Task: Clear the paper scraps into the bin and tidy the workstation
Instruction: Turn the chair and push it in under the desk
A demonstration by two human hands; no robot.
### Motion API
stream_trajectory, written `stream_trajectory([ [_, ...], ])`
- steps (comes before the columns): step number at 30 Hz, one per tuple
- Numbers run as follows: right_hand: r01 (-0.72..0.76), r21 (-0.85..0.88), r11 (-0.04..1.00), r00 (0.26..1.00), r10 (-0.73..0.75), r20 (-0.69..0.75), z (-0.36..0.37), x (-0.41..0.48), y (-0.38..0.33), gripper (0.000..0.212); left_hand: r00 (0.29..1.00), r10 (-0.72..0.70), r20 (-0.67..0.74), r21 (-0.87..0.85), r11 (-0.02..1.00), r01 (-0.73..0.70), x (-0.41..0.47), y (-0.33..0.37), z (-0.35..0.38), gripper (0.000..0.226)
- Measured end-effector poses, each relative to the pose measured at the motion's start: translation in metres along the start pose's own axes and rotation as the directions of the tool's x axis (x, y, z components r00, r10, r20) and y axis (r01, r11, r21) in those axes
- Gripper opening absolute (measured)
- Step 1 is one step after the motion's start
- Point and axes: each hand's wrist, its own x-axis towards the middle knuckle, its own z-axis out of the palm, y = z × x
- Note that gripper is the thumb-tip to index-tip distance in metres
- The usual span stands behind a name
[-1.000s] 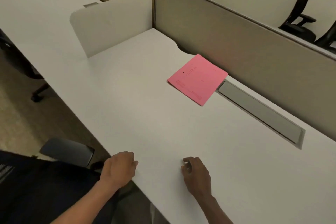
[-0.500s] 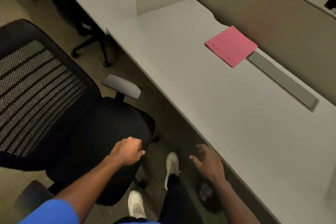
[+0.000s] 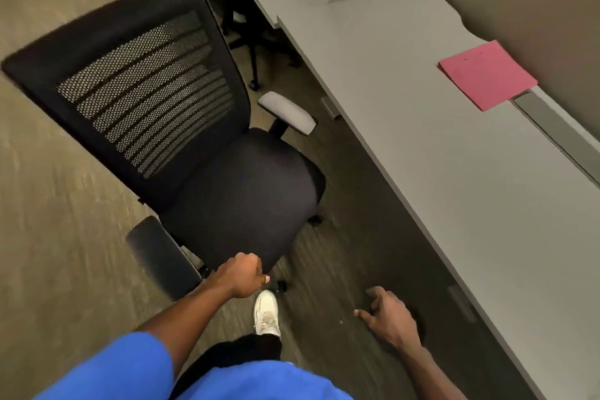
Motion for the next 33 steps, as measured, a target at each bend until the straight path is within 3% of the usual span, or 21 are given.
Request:
stream_trajectory([
  [5,0.053,-0.041,0.998,0.997,-0.051,0.051,0.036,-0.021,-0.012,0.075,0.998,-0.027,-0.056,-0.006,1.0,0.027,-0.039,-0.031,0.027,0.038],
  [9,0.117,-0.053,0.992,0.992,-0.114,0.053,0.063,-0.046,-0.031,0.067,0.993,-0.08,-0.086,-0.032,0.996,0.078,-0.071,-0.062,0.037,0.033],
  [18,0.247,-0.08,0.966,0.964,-0.237,0.122,0.107,-0.09,-0.102,0.065,0.969,-0.081,-0.235,-0.11,0.992,0.057,-0.103,-0.127,0.005,0.025],
  [25,0.276,-0.112,0.955,0.959,-0.266,0.094,0.137,-0.086,-0.194,0.065,0.96,-0.072,-0.271,-0.154,0.988,0.031,-0.081,-0.215,-0.066,0.025],
  [33,0.189,-0.04,0.981,0.982,-0.19,-0.013,0.175,-0.064,-0.331,0.064,0.937,-0.054,-0.345,-0.14,0.99,0.005,-0.042,-0.32,-0.216,0.031],
])
